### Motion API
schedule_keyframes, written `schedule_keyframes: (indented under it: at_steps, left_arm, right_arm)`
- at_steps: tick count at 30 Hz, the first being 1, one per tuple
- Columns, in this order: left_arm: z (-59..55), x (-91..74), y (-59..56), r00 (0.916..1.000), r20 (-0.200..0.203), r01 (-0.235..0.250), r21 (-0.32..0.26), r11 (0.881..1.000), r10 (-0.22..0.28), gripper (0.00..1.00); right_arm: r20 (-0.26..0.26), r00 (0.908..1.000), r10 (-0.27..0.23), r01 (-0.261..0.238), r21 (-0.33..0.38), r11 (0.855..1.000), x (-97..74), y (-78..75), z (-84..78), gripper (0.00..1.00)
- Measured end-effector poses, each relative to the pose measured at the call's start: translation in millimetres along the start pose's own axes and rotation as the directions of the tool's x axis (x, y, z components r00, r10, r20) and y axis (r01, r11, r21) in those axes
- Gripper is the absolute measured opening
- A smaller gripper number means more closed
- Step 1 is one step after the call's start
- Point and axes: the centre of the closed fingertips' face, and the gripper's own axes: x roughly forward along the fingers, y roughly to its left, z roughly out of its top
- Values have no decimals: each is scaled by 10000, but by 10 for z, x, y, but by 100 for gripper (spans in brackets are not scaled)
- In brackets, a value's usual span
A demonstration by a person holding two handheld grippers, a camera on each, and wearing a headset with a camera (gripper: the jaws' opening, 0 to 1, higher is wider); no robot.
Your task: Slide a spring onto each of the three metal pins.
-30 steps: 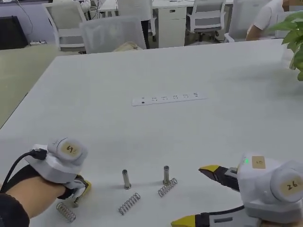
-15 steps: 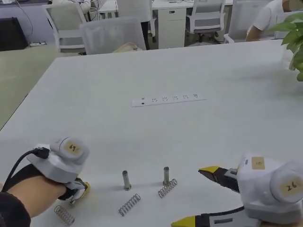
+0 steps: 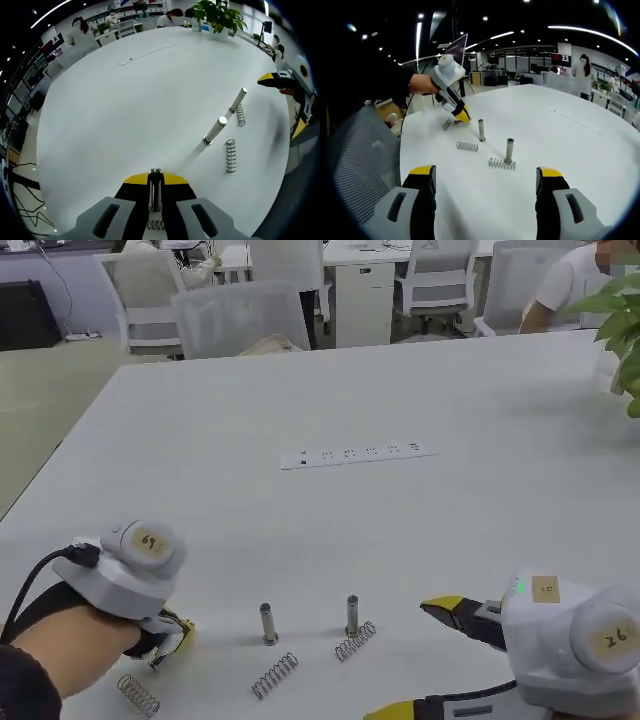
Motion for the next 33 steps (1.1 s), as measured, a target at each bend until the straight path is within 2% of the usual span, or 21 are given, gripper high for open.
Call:
schedule_keyframes:
  at_steps: [13,33]
  left_arm:
    - [7,-206,-38,9988,490,62,-343,9994,-45,0]
    - [-91,-339,-38,9951,985,82,-975,9952,14,0]
  right_arm:
    - [-19,10000,42,-43,-197,9998,1,25,36,81]
    - [-162,9997,158,-165,-415,9990,14,70,43,81]
